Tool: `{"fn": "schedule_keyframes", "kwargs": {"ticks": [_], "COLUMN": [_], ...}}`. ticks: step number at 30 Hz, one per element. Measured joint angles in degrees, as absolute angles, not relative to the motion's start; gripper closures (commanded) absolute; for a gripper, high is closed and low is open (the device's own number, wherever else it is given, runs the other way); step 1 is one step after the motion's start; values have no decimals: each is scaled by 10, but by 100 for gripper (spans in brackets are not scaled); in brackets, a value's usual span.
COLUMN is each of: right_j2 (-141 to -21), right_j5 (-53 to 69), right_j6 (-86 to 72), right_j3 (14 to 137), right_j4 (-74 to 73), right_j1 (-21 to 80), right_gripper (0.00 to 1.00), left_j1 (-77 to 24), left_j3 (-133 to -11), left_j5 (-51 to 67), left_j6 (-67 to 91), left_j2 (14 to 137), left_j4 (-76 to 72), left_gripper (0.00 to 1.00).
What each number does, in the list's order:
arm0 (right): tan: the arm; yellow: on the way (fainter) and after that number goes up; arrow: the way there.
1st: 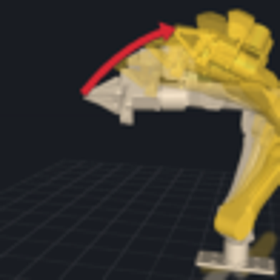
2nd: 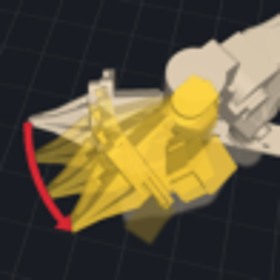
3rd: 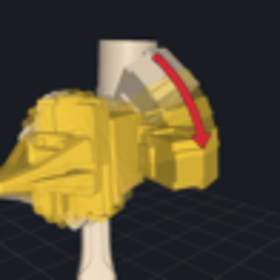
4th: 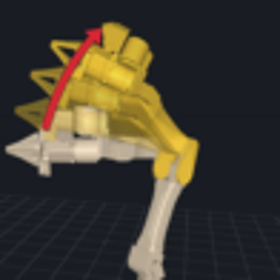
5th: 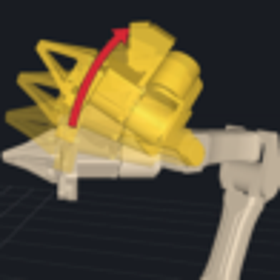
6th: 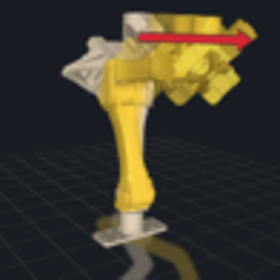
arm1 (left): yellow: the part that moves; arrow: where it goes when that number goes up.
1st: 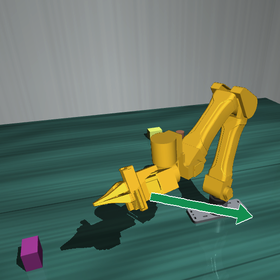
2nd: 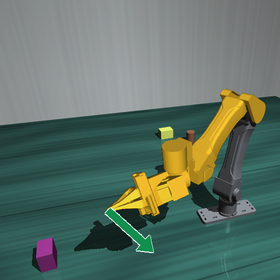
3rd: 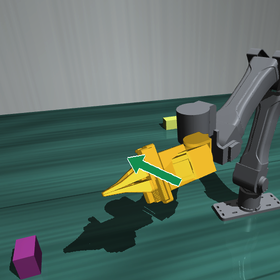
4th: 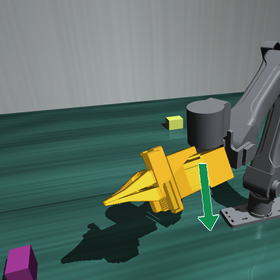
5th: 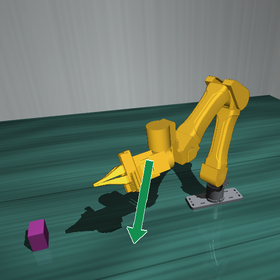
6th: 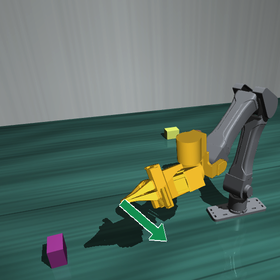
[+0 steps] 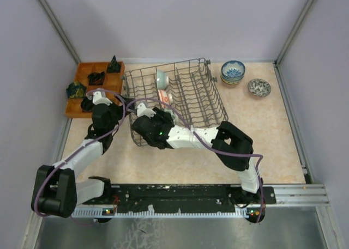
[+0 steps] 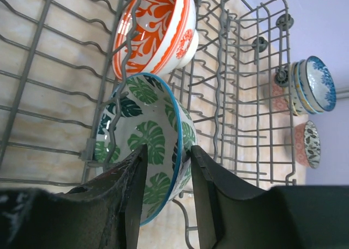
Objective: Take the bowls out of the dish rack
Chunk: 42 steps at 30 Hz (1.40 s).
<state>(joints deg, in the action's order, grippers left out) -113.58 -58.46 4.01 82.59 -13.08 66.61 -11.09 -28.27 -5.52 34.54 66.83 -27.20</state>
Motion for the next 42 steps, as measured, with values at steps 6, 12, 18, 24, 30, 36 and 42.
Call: {"fn": "schedule_keyframes", "kwargs": {"ticks": [6,12,18,24,30,36,42], "right_j2": [-1140,-1144,-1151,-1155,-1158,-1158,-1136], "right_j5": [-620,-639,-663,-693,-712,-745,-760], "right_j6": [58,68,80,102,156,272,367], "right_j3": [826,826,826,826,804,771,754], "right_j4": [-128,-118,-107,-95,-25,115,220], "right_j1": [668,668,671,670,675,685,691], "right_gripper": [74,84,95,100,100,100,100], "left_j1": [-108,-103,-96,-90,-86,-86,-85], "left_j3": [-276,-271,-261,-260,-260,-259,-259], "left_j5": [-75,-93,-111,-121,-124,-124,-124], "left_j6": [347,349,353,361,363,362,362], "left_j2": [650,639,627,618,616,616,616], "left_j4": [-265,-259,-249,-238,-236,-235,-235], "left_gripper": [1,1,1,0,1,1,1]}}
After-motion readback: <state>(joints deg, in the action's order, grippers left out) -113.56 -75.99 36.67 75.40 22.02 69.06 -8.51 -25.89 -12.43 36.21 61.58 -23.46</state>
